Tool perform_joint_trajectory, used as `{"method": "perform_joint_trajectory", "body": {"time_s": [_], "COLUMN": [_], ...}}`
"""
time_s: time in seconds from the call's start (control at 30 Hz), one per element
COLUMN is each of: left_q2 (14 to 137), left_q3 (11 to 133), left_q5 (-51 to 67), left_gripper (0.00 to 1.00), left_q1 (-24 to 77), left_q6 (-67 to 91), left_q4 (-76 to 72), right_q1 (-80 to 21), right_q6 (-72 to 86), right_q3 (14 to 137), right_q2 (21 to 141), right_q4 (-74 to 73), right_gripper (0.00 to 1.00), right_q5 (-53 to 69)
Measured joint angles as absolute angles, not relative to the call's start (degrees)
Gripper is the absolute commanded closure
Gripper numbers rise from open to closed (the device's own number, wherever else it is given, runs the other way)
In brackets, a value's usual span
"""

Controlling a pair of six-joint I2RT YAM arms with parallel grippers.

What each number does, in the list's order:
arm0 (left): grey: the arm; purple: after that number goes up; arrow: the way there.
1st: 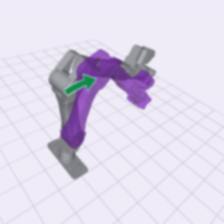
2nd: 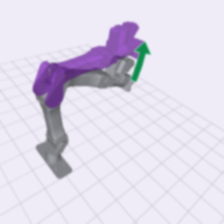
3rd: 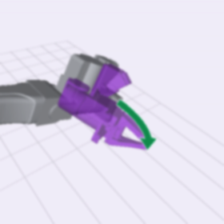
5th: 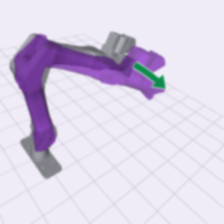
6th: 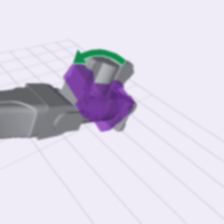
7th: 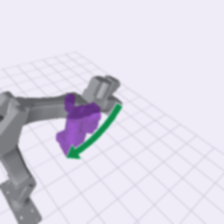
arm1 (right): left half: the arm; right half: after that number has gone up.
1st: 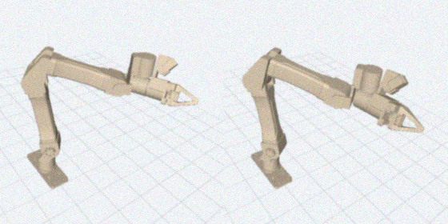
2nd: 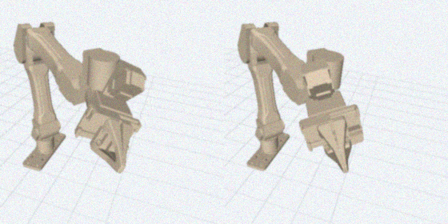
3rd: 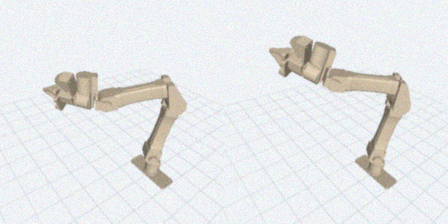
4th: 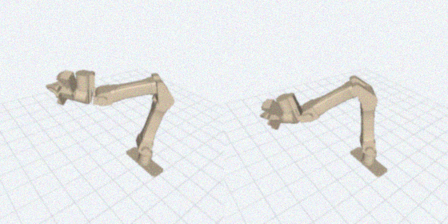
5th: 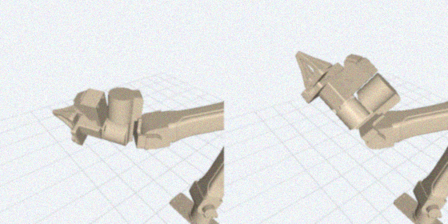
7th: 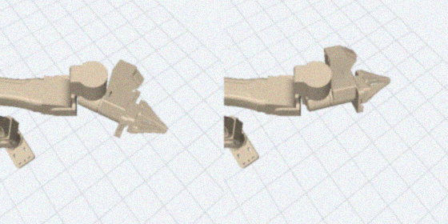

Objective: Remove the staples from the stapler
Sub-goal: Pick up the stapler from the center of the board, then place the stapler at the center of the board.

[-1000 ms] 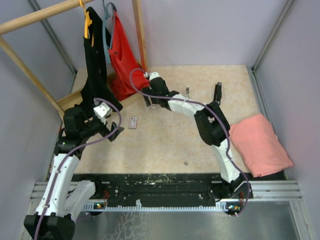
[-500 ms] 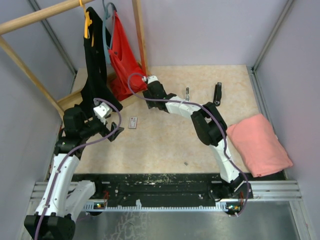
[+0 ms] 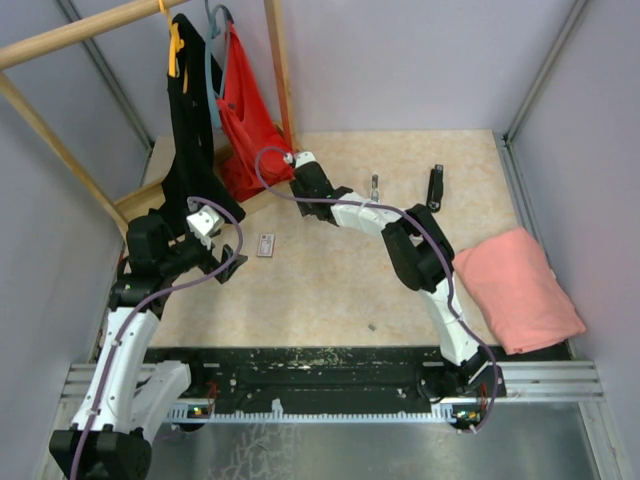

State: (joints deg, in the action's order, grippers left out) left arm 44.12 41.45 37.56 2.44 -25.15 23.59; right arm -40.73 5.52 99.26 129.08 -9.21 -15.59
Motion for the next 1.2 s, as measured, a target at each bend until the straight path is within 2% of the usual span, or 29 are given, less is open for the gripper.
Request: {"method": "perform_joint_trajectory", "body": {"time_s": [0.13, 0.23, 0.47, 0.7, 0.8, 0.97, 1.2], "left_q2": [44.1, 44.1, 44.0, 43.9, 43.9, 43.8, 43.8], "left_q3": [41.4, 41.4, 41.4, 41.4, 41.4, 41.4, 41.4], "left_q5": [37.6, 37.6, 37.8, 38.1, 38.2, 38.5, 38.9], "left_gripper": [0.0, 0.0, 0.0, 0.0, 0.0, 0.0, 0.0], "left_q1": [2.3, 2.1, 2.1, 2.0, 1.7, 1.7, 1.7], "left_q6": [-25.1, -25.2, -25.2, -25.3, -25.3, -25.3, -25.4], "left_q4": [23.6, 23.6, 23.6, 23.6, 23.6, 23.6, 23.6], "right_q1": [-40.7, -40.7, -40.7, -40.7, -40.7, -40.7, -40.7], "right_q6": [5.3, 5.2, 5.1, 5.0, 4.3, 1.5, -3.7], "right_q3": [99.3, 99.3, 99.3, 99.3, 98.8, 92.4, 76.8], "right_q2": [129.1, 129.1, 129.9, 130.1, 130.0, 126.3, 113.0], "right_q4": [-9.3, -9.5, -9.5, -10.1, -9.4, -5.6, -0.9], "right_gripper": [0.59, 0.66, 0.69, 0.91, 0.96, 1.0, 1.0], "right_q5": [-15.6, -15.5, -15.4, -15.3, -15.0, -12.9, -6.0]}}
